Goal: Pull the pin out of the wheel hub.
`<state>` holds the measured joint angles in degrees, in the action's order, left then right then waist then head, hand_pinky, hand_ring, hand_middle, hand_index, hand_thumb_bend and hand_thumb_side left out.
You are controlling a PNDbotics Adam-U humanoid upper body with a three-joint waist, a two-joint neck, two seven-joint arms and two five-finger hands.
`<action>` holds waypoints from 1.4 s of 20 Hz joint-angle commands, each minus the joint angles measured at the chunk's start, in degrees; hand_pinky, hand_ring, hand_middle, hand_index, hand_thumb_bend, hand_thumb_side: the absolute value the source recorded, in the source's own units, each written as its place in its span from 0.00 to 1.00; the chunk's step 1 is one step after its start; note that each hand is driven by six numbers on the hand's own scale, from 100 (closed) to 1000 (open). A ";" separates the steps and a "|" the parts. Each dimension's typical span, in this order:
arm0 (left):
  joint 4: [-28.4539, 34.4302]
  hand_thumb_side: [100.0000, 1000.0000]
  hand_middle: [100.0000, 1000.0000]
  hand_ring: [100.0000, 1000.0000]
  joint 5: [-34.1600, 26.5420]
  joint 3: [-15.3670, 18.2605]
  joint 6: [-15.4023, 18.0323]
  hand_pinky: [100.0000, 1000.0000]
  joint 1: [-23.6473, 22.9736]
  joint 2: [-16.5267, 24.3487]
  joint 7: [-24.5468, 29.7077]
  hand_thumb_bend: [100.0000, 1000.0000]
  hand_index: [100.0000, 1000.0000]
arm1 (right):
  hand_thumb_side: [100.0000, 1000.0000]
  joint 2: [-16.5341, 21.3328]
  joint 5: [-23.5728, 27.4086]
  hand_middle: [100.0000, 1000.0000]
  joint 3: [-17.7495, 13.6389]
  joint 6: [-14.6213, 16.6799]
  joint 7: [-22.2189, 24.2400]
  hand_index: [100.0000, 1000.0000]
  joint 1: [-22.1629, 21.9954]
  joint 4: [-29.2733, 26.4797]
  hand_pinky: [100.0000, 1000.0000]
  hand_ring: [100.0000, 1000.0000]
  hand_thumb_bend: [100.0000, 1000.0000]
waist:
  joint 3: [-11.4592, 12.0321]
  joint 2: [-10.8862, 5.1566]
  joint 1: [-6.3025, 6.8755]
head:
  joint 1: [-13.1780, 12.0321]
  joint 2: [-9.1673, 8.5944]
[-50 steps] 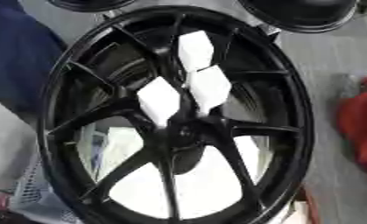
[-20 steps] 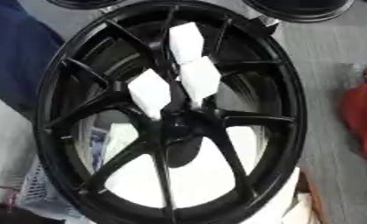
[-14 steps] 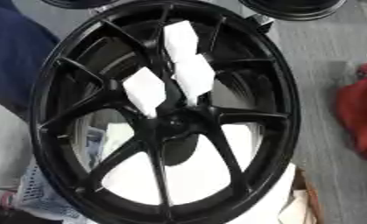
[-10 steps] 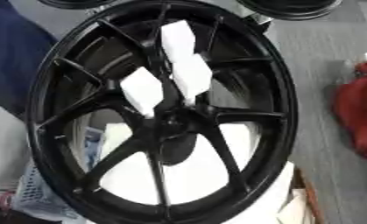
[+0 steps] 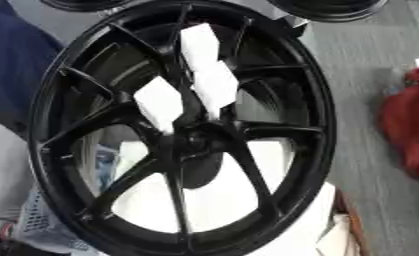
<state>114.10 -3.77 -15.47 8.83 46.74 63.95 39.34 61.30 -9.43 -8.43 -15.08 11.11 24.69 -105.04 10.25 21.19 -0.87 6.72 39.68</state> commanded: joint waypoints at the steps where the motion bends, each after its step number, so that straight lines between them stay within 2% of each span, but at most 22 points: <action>1: 0.49 0.74 0.71 0.70 -0.02 -2.30 -2.02 0.79 3.89 -0.98 4.84 0.20 0.84 | 0.43 2.14 -0.13 0.68 -0.43 0.15 0.25 0.76 0.67 -0.11 0.83 0.72 0.00 | -0.02 -1.88 0.13 | -0.06 0.26; 5: 0.49 0.74 0.72 0.72 1.34 -5.57 -6.31 0.79 8.78 -4.01 11.45 0.22 0.85 | 0.42 2.02 0.08 0.68 -0.49 0.31 0.13 0.77 0.62 0.18 0.83 0.72 0.00 | 0.19 -2.14 0.21 | 0.16 0.49; 9: 0.25 0.73 0.73 0.72 2.18 -8.69 -8.55 0.79 11.92 -6.10 12.56 0.22 0.85 | 0.43 2.02 0.10 0.68 -0.27 0.38 0.24 0.77 0.64 0.31 0.83 0.72 0.00 | 0.22 -2.33 0.33 | 0.25 0.65; 20: -6.09 0.74 0.73 0.71 2.01 -14.98 -9.45 0.79 21.24 -14.12 12.63 0.23 0.85 | 0.43 1.38 0.15 0.68 0.22 0.48 0.39 0.76 0.76 1.04 0.83 0.71 0.00 | -0.07 -2.73 0.44 | -0.25 0.68; 24: -8.65 0.73 0.73 0.71 2.62 -16.65 -9.27 0.79 23.20 -16.96 12.63 0.22 0.86 | 0.41 1.07 0.34 0.68 0.49 0.66 0.51 0.76 1.06 1.24 0.84 0.71 0.00 | -0.61 -2.73 0.55 | -0.57 0.62; 28: -10.77 0.72 0.73 0.71 3.22 -17.53 -9.13 0.79 23.97 -18.70 12.63 0.27 0.87 | 0.43 0.80 0.49 0.68 0.62 0.81 0.48 0.76 1.27 1.34 0.84 0.71 0.00 | -1.01 -2.58 0.68 | -0.79 0.41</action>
<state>103.73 -0.83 -33.30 -0.40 69.43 44.96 51.98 60.70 -9.37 -7.32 -14.57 11.59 25.20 -103.61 9.28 20.09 -0.13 6.14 40.21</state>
